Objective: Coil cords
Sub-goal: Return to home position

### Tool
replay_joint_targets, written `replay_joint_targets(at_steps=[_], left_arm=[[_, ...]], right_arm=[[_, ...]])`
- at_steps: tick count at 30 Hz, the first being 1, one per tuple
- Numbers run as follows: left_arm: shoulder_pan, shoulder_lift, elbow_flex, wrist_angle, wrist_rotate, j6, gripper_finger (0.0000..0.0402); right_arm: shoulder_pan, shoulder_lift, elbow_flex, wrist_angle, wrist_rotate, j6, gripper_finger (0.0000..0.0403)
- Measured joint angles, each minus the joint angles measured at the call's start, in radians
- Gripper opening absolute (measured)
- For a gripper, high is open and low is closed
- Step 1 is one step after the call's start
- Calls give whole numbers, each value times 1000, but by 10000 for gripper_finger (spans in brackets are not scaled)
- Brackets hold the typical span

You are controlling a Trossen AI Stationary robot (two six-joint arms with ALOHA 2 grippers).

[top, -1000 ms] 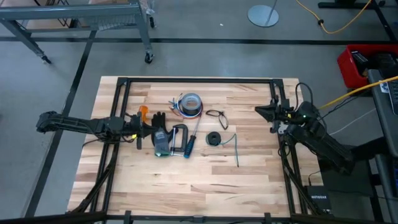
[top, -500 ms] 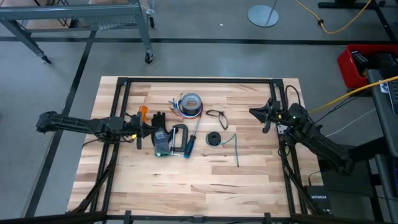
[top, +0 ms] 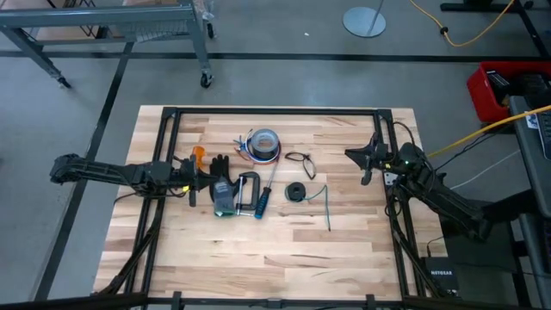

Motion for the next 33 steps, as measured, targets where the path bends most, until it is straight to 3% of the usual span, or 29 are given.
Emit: replay_joint_targets(at_steps=[3, 20, 33], left_arm=[[0, 0, 0, 0, 0, 0, 10], [0, 1, 0, 0, 0, 0, 10], [0, 1, 0, 0, 0, 0, 10]], right_arm=[[28, -6, -1, 4, 12, -86, 44], [428, -6, -2, 4, 19, -82, 44], [463, -5, -2, 4, 18, -82, 44]])
